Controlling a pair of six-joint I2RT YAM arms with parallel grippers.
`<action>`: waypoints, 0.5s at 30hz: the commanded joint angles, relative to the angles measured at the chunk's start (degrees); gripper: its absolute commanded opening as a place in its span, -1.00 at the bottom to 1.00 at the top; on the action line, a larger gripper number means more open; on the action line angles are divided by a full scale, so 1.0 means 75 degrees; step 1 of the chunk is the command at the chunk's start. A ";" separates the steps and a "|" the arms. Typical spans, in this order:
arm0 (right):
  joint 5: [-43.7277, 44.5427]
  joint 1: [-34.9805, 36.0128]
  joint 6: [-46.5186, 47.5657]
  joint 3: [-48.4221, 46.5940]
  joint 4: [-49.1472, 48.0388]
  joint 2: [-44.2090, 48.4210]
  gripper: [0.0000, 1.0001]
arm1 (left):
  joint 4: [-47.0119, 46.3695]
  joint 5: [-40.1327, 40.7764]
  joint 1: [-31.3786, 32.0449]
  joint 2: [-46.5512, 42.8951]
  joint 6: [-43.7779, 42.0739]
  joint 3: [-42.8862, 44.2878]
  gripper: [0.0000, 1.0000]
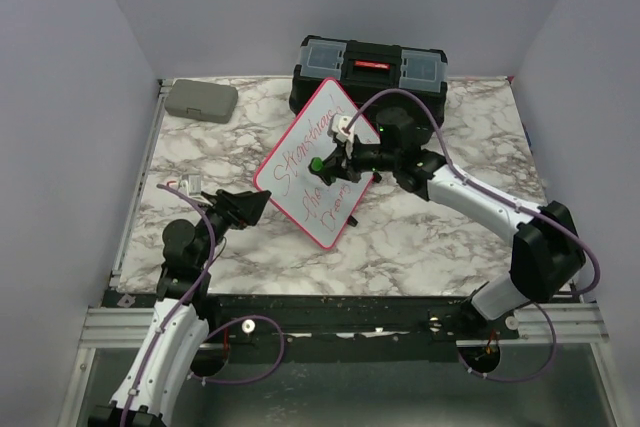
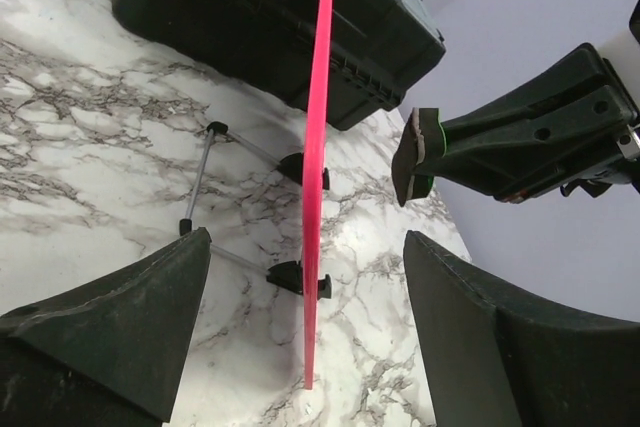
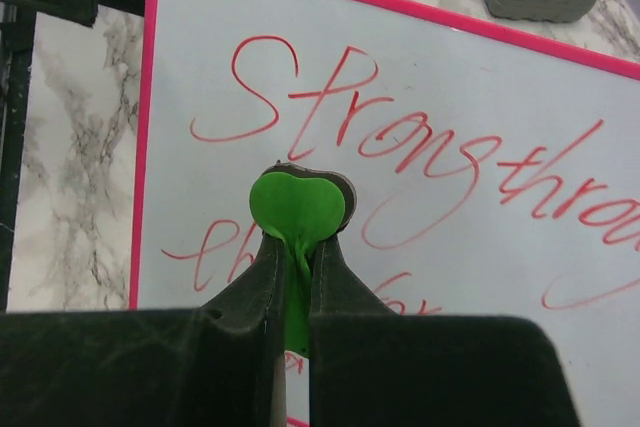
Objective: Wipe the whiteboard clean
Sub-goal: Erase the whiteboard at the whiteboard stand.
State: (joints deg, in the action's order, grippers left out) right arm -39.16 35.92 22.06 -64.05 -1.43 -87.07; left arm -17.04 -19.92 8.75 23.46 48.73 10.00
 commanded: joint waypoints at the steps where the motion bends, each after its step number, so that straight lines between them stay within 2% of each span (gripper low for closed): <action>1: 0.0852 0.0460 -0.0305 -0.0566 -0.0224 -0.0413 -0.99 | -0.0019 0.0169 0.0063 0.0313 0.0105 0.0260 0.50; 7: 0.1410 0.0826 -0.0491 -0.0957 0.0078 -0.0663 -0.99 | -0.0243 0.0329 0.0232 0.0651 0.0114 0.0364 0.39; 15: 0.1688 0.1292 -0.0354 -0.1286 0.0364 -0.0957 -0.99 | -0.0075 0.0648 0.0342 0.0792 -0.0170 0.0599 0.05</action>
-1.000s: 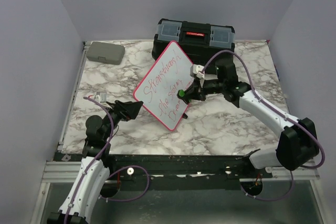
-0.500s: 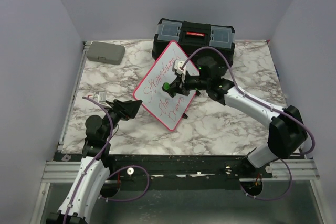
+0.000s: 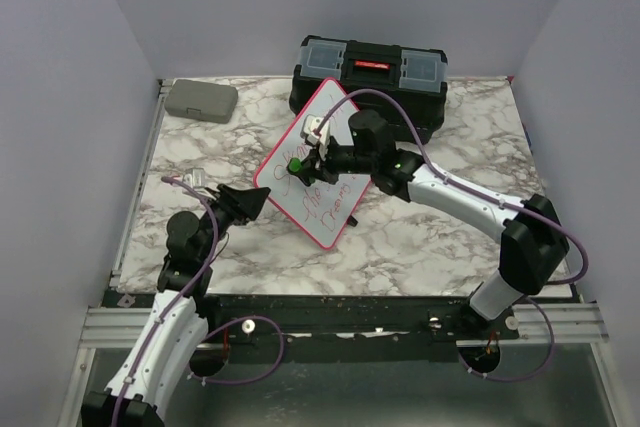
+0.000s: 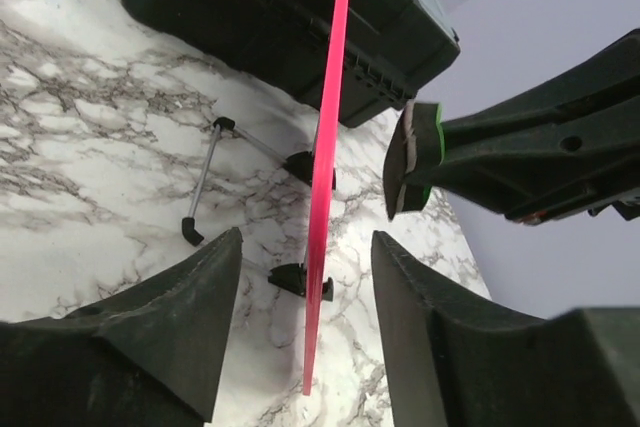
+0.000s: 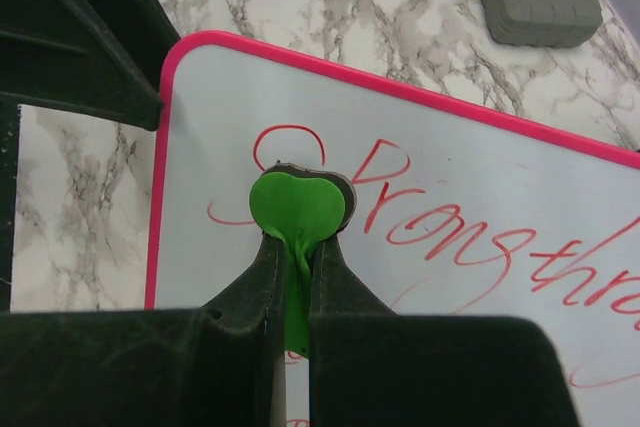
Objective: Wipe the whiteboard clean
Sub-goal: Erase the whiteboard at the whiteboard stand.
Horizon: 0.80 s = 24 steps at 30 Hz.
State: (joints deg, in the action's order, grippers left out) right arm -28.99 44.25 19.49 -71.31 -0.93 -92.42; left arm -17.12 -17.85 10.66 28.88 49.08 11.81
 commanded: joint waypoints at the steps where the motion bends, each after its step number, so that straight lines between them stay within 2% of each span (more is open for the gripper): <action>1: 0.0335 0.0193 -0.0031 -0.0353 0.0338 -0.0278 -0.99 | -0.0071 0.0381 0.0101 0.0104 -0.0243 0.0379 0.02; 24: 0.0225 0.0206 -0.0198 -0.0510 0.0451 -0.0391 -0.99 | -0.1272 0.0396 0.0595 0.1077 -0.0048 0.0348 -0.46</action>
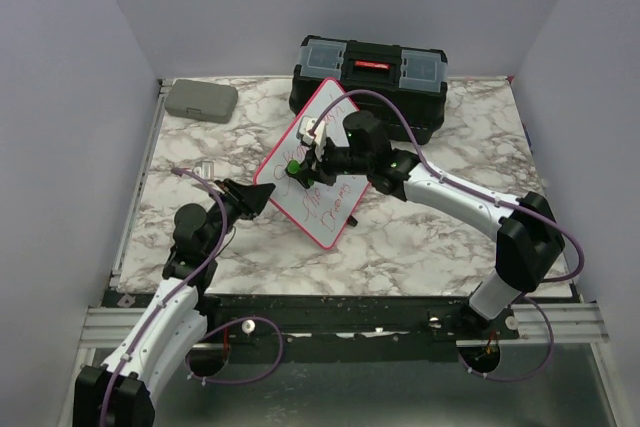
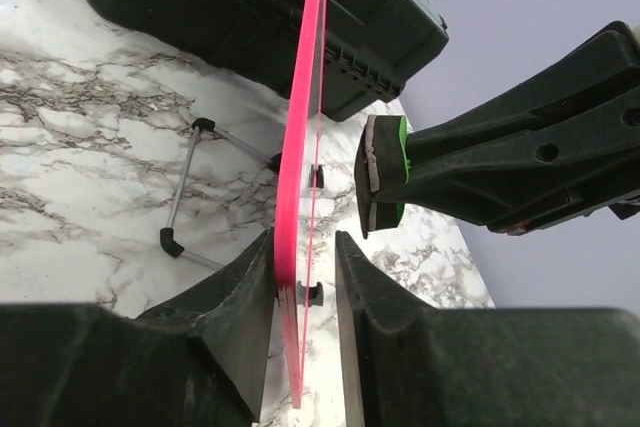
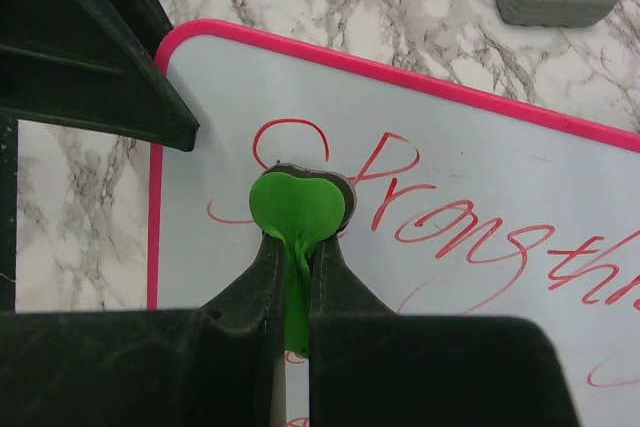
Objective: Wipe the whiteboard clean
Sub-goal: Erase the whiteboard at the whiteboard stand.
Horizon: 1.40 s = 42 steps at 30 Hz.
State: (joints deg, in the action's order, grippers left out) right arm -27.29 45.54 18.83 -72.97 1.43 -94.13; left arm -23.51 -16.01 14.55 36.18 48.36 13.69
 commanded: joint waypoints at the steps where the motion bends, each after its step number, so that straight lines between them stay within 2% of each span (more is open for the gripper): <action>1: -0.0044 0.0034 -0.0119 -0.0318 0.0159 -0.0182 -0.99 | -0.0448 0.0148 0.0087 0.0113 0.0036 0.0074 -0.49; 3: -0.0136 0.0039 -0.0113 -0.0386 0.0226 -0.0217 -0.99 | -0.0497 0.0171 0.0088 0.0164 0.0006 0.0042 -0.57; 7: -0.0161 0.0146 -0.0062 -0.0451 0.0284 -0.0277 -0.99 | -0.0513 0.0195 0.0088 0.0237 -0.0171 0.0077 -0.90; 9: -0.0114 0.0207 -0.0009 -0.0460 0.0301 -0.0295 -0.99 | -0.0436 0.0154 0.0088 0.0261 -0.0253 0.0122 -1.00; 17: 0.0708 0.0553 0.0217 -0.0593 0.0279 -0.0410 -0.99 | -0.0191 0.0096 0.0088 0.0191 -0.0356 0.0232 -1.00; 29: 0.2041 0.0681 -0.0376 -0.1470 0.0652 -0.1112 -0.99 | -0.0276 -0.0063 0.0088 0.0107 -0.0481 0.0191 -1.00; 39: 0.0535 0.0909 0.0869 -0.1231 0.2131 -0.1153 -0.99 | -0.0311 -0.0118 0.0088 0.0097 -0.0618 0.0242 -1.00; 42: 0.0531 0.0973 0.1018 -0.0921 0.2154 -0.1069 -0.99 | -0.0320 -0.0117 0.0088 0.0097 -0.0641 0.0259 -1.00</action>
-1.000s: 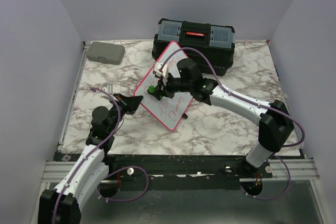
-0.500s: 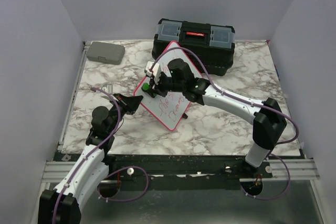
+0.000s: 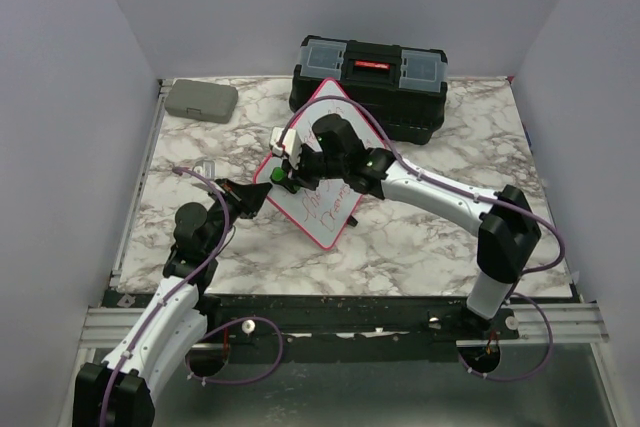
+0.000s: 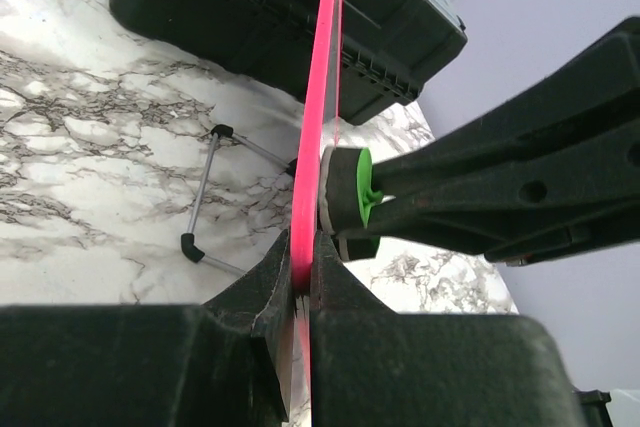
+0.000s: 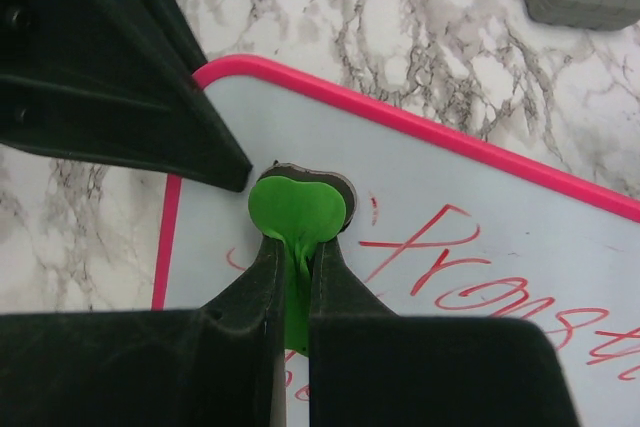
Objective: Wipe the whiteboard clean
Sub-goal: Erase the whiteboard at the whiteboard stand.
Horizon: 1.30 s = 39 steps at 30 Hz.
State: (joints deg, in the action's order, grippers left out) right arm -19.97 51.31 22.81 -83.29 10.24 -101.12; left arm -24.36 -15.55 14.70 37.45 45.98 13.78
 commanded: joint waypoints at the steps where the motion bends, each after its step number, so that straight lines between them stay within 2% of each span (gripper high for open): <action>1: -0.0386 0.0203 0.0470 0.0522 0.0923 -0.0129 -0.99 | -0.0225 -0.0188 0.0068 -0.0078 -0.0319 0.0234 -1.00; 3: -0.0023 0.0202 0.0300 0.0766 0.0533 -0.0073 -0.99 | -0.0305 -0.0253 0.0067 -0.0050 -0.0313 0.0214 -1.00; 8: 0.2057 0.0192 -0.0854 0.1249 -0.1472 0.0163 -0.99 | -0.0338 -0.0392 0.0068 -0.0042 -0.0307 0.0138 -1.00; 10: 0.2574 0.0153 -0.1183 0.0993 -0.1671 0.0051 -0.99 | -0.0338 -0.0443 0.0068 -0.0037 -0.0315 0.0113 -1.00; 17: 0.2881 0.0012 -0.1821 0.0627 -0.1610 -0.0287 -0.99 | -0.0356 -0.0680 0.0068 0.0018 -0.0373 0.0143 -1.00; 19: 0.2724 -0.0113 -0.1921 0.0690 -0.1591 -0.0256 -0.99 | -0.0326 -0.0692 0.0068 -0.0003 -0.0389 0.0139 -1.00; 22: 0.1409 -0.0329 -0.2037 0.0674 -0.1076 -0.0247 -0.99 | -0.0387 -0.0721 0.0068 0.0014 -0.0411 0.0120 -1.00; 25: -0.0697 -0.0396 -0.1152 0.0441 0.0107 -0.0415 -0.99 | -0.0473 -0.0770 0.0068 0.0088 -0.0400 0.0140 -1.00; 28: -0.1901 -0.0385 -0.0312 0.0363 0.1097 -0.0598 -0.99 | -0.0477 -0.0797 0.0068 0.0115 -0.0359 0.0197 -1.00; 31: -0.1631 -0.0238 0.0065 0.0759 0.1099 -0.0541 -0.99 | -0.0354 -0.0770 0.0068 0.0080 -0.0347 0.0270 -1.00; 35: -0.0968 -0.0190 -0.0166 0.1218 0.0418 -0.0373 -0.99 | -0.0256 -0.0683 0.0067 0.0017 -0.0354 0.0253 -1.00; 39: 0.0512 -0.0197 -0.0871 0.1261 -0.0515 -0.0220 -0.99 | -0.0254 -0.0709 0.0068 0.0013 -0.0343 0.0204 -1.00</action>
State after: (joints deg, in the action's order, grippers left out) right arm -27.62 48.82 19.38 -76.99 7.05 -100.47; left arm -24.64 -16.10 14.20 38.09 45.76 13.78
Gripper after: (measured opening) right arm 0.058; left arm 0.040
